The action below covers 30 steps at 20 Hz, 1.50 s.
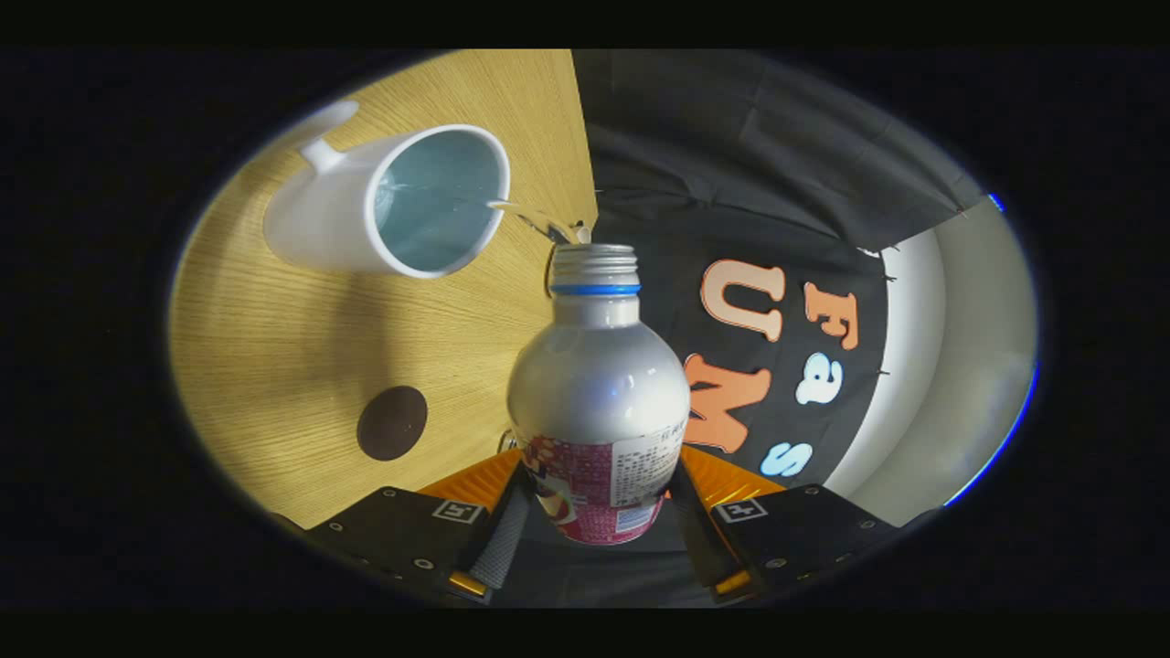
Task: Take the bottle from table, then pour the juice into the cup, finally place the bottle on the coaster
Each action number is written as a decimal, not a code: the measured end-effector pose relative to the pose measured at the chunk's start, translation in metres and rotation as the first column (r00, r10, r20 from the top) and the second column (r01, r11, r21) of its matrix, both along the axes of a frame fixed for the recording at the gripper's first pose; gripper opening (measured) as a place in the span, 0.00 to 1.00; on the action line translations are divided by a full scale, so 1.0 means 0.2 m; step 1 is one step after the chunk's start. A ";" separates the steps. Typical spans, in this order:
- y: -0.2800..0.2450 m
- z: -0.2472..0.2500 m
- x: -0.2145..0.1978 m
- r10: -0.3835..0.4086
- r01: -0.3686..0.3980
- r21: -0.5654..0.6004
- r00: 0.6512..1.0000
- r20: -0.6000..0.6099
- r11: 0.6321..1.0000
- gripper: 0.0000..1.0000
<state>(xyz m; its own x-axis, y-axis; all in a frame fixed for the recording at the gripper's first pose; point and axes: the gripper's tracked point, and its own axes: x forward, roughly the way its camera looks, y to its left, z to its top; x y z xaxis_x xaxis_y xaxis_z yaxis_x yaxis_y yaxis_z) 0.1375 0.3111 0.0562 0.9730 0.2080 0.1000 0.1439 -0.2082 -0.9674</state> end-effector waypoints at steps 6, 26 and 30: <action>0.01 0.01 -0.01 -0.004 0.004 -0.020 1.000 -0.002 1.000 0.76; 0.04 0.03 -0.06 -0.009 0.008 -0.136 1.000 -0.008 0.991 0.76; 0.04 0.03 -0.07 -0.016 0.014 -0.168 1.000 -0.013 0.986 0.76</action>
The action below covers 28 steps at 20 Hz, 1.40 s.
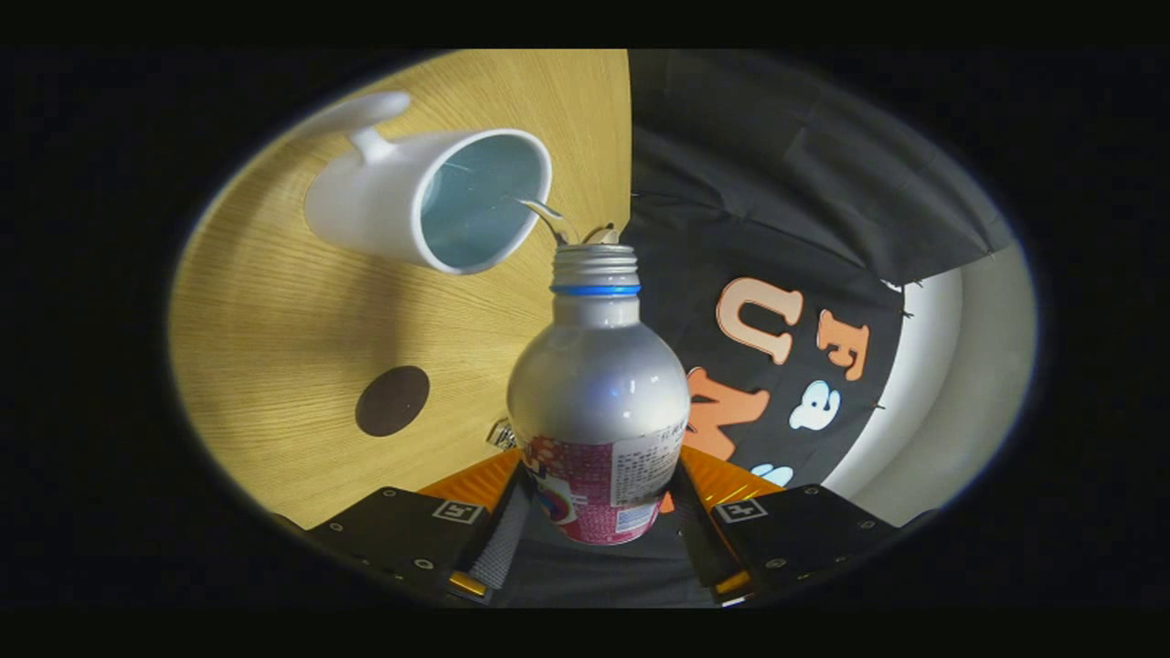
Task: Take the bottle from table, then pour the juice into the cup, finally place the bottle on the coaster
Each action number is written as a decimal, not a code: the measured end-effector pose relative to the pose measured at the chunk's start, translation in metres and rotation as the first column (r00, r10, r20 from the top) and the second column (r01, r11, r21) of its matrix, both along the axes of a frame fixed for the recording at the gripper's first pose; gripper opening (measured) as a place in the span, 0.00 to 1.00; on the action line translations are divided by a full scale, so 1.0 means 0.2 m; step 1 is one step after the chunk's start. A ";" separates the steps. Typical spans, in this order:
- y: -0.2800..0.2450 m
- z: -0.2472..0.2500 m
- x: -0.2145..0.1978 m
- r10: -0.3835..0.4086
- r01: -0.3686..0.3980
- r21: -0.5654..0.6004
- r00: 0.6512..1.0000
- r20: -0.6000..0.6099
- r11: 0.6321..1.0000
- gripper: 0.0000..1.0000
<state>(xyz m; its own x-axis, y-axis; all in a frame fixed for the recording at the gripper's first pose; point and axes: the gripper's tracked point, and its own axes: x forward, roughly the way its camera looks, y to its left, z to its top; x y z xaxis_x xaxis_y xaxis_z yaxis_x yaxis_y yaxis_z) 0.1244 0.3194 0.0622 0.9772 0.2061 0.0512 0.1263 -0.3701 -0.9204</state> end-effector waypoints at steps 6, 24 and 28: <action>0.02 -0.01 -0.02 -0.003 0.002 -0.038 1.000 -0.009 0.999 0.76; 0.12 0.01 -0.07 -0.020 0.016 -0.244 1.000 -0.012 0.970 0.76; 0.12 0.02 -0.06 -0.030 0.026 -0.254 0.999 -0.011 0.967 0.76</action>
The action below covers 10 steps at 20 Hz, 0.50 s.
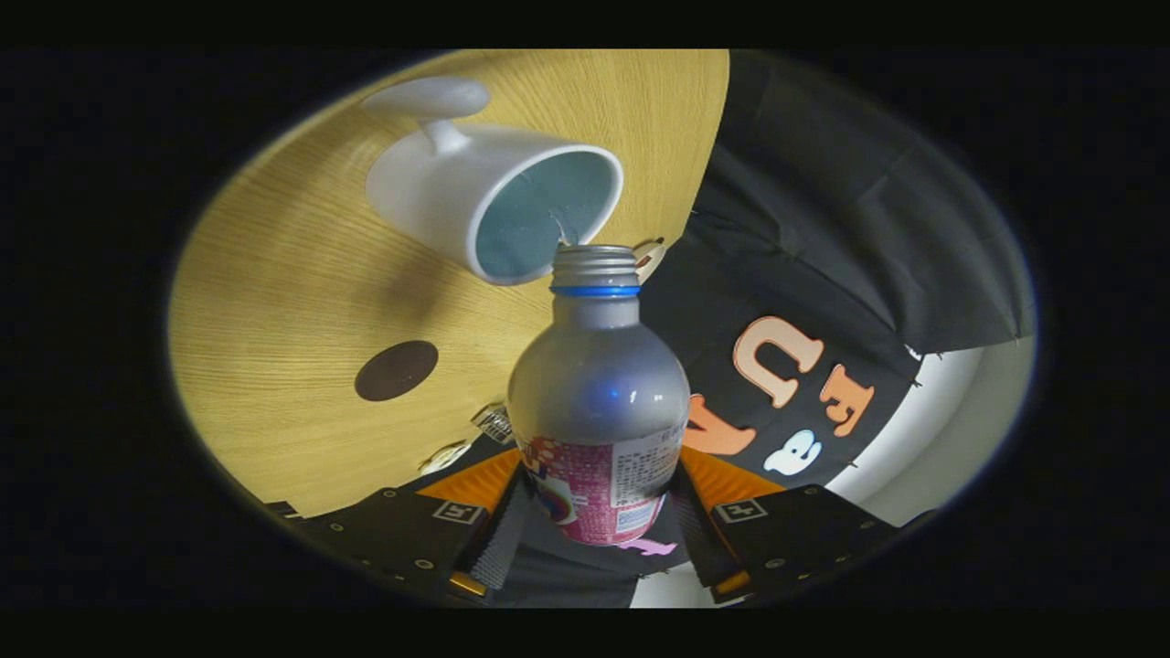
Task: Take the bottle from table, then pour the juice into the cup, finally place the bottle on the coaster
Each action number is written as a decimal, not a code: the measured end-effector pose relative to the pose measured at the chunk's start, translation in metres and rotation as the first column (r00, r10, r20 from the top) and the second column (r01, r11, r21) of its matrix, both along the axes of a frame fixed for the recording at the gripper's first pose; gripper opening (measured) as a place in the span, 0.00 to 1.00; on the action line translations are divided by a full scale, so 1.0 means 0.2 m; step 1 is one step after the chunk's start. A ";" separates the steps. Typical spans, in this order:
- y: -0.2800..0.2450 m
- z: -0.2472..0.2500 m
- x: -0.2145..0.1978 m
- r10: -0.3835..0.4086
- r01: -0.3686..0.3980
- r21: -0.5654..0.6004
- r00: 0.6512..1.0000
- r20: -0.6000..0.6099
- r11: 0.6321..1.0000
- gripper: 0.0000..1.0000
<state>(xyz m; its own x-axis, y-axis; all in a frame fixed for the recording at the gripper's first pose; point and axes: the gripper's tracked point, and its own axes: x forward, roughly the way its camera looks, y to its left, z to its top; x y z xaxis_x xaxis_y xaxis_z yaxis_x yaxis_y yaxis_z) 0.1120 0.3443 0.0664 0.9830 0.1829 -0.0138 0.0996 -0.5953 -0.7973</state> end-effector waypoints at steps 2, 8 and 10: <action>0.00 0.00 0.01 -0.004 0.004 -0.001 1.000 -0.001 1.000 0.76; -0.02 0.00 0.01 -0.012 0.014 0.075 1.000 -0.027 0.997 0.76; -0.03 -0.03 0.00 -0.008 0.013 0.114 0.999 -0.042 0.993 0.76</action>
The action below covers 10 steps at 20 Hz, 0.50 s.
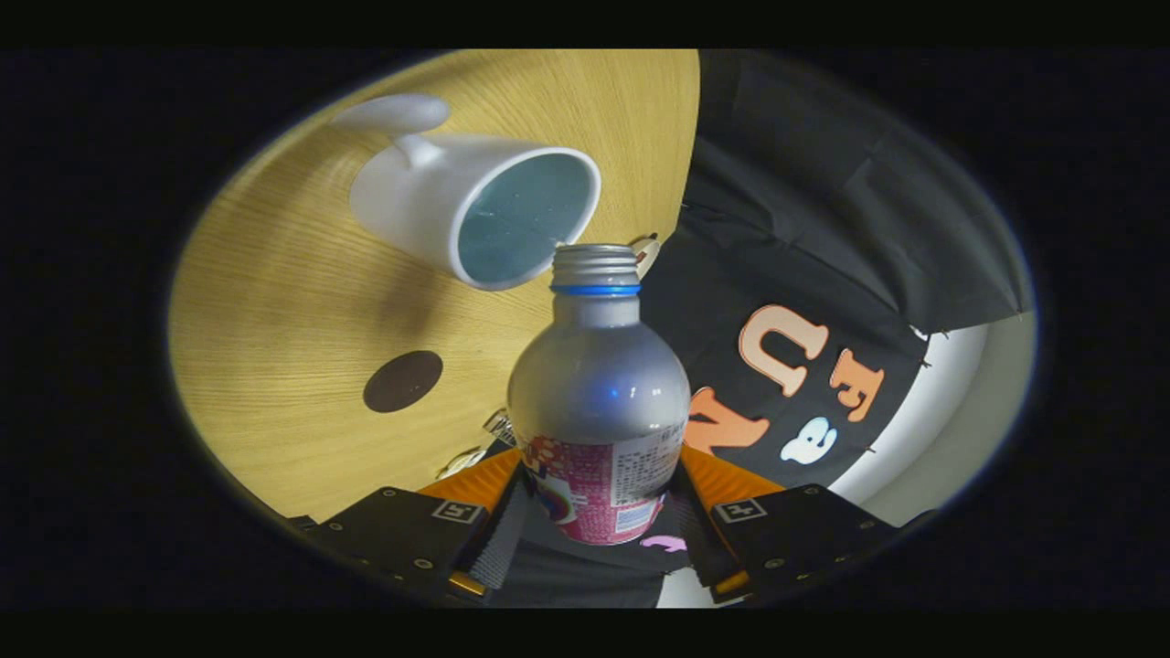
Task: Take the bottle from table, then pour the juice into the cup, finally place the bottle on the coaster
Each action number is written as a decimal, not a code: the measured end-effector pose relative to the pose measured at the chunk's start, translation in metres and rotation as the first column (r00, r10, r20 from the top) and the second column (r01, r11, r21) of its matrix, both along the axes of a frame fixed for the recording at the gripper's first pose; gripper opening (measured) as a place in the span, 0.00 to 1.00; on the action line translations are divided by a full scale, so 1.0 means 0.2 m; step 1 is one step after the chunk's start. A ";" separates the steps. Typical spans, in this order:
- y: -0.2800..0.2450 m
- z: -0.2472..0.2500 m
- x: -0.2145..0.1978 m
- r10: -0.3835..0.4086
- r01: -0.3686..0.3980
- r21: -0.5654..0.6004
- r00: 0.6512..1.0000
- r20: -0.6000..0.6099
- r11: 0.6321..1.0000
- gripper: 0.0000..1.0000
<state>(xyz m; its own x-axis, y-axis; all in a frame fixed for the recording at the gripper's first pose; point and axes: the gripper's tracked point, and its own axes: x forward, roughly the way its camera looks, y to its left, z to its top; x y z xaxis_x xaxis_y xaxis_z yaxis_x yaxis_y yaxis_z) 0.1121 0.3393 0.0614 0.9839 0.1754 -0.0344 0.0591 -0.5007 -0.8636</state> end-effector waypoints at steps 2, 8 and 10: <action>-0.02 -0.02 0.01 -0.005 0.006 0.053 1.000 -0.020 0.999 0.77; -0.08 0.00 0.02 -0.021 0.038 0.308 0.998 -0.058 0.951 0.77; -0.08 0.03 0.02 -0.004 0.024 0.410 0.999 -0.050 0.912 0.77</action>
